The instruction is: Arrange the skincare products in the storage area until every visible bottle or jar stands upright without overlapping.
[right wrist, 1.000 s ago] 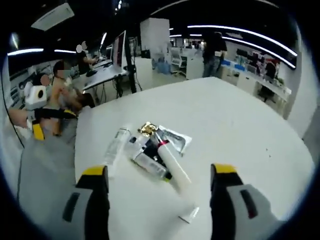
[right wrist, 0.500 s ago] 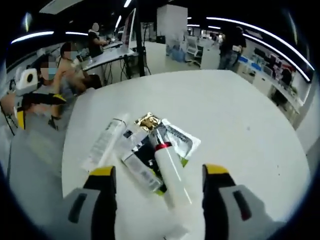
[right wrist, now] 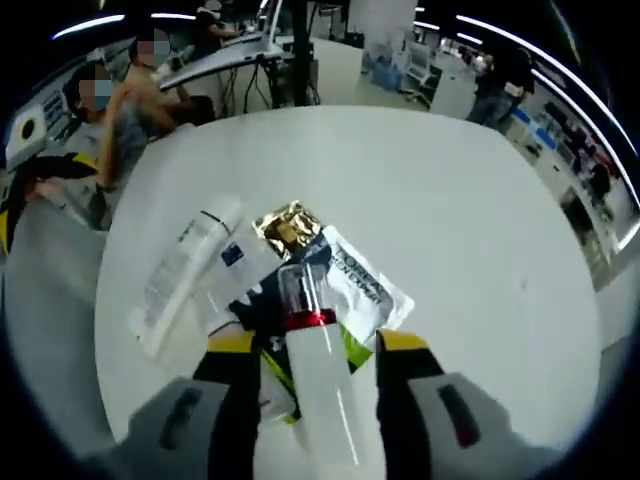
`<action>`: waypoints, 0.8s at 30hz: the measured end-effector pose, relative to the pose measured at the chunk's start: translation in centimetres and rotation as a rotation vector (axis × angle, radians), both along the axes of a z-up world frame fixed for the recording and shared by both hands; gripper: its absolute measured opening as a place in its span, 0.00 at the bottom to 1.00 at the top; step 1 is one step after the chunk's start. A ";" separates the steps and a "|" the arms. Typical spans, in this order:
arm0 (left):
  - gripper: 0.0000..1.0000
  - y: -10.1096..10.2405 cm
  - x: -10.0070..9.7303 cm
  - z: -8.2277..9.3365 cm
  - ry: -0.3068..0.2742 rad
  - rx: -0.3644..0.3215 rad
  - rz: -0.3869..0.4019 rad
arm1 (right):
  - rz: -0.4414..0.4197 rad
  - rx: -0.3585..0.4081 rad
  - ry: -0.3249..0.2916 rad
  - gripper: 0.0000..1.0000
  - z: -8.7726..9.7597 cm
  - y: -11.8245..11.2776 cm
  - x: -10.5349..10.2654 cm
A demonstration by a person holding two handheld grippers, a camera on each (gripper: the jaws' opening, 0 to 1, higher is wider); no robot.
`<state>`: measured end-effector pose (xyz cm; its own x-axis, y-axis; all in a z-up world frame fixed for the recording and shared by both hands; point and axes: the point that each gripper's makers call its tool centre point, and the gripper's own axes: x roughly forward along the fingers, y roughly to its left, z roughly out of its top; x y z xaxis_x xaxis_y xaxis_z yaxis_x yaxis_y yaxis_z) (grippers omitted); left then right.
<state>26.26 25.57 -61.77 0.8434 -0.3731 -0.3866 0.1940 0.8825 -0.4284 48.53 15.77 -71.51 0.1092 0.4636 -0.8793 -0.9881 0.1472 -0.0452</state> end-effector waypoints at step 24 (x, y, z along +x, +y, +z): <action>0.91 0.7 0.0 -0.3 -0.008 -0.005 0.022 | 0.099 -0.150 -0.013 0.28 -3.0 0.8 0.3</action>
<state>26.31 26.24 -62.07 0.8547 -0.3561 -0.3778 0.1779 0.8845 -0.4313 48.88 16.55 -74.51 0.0819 0.3362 -0.9382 -0.9966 0.0401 -0.0726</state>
